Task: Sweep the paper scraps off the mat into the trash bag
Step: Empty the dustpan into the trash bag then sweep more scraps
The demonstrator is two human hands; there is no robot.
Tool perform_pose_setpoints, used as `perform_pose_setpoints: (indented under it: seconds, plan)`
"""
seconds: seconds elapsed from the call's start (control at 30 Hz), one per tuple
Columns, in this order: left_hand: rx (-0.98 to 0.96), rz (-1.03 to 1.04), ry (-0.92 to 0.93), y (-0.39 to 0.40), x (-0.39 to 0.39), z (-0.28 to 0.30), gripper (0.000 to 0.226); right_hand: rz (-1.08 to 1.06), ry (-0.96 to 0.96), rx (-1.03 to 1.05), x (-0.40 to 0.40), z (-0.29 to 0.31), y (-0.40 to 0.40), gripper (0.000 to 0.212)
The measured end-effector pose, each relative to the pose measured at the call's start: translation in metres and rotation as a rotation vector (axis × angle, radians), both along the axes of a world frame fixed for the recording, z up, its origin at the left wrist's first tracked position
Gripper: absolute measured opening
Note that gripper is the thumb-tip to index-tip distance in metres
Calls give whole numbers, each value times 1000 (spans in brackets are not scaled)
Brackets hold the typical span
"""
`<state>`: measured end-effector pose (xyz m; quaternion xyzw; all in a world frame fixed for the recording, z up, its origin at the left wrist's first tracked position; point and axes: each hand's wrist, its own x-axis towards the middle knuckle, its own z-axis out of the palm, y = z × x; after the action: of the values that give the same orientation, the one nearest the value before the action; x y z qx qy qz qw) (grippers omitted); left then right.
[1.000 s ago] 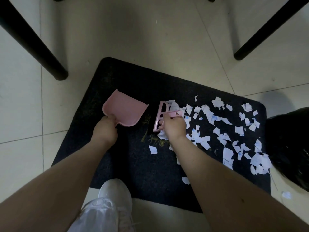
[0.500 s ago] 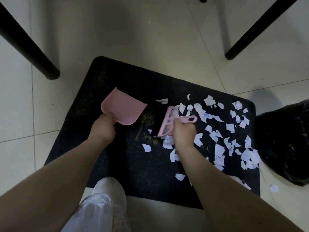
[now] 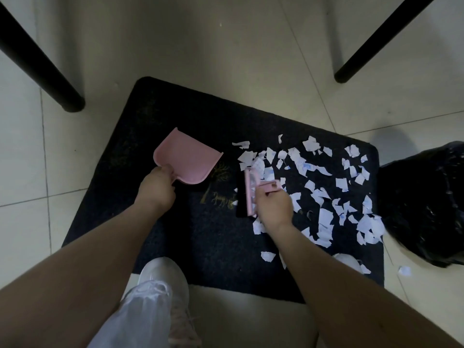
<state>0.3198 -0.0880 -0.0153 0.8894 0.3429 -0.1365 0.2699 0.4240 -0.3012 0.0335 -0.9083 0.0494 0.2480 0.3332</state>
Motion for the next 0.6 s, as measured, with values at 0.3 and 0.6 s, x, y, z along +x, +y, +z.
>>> perform_pose_setpoints:
  seconds: [0.3,0.6]
  plan:
    - [1,19,-22,0,1,-2,33,-2,94,141,-19,-2,12,21]
    - [-14,15,-47,-2,1,-2,37,-81,6,49,10,0,-13,27]
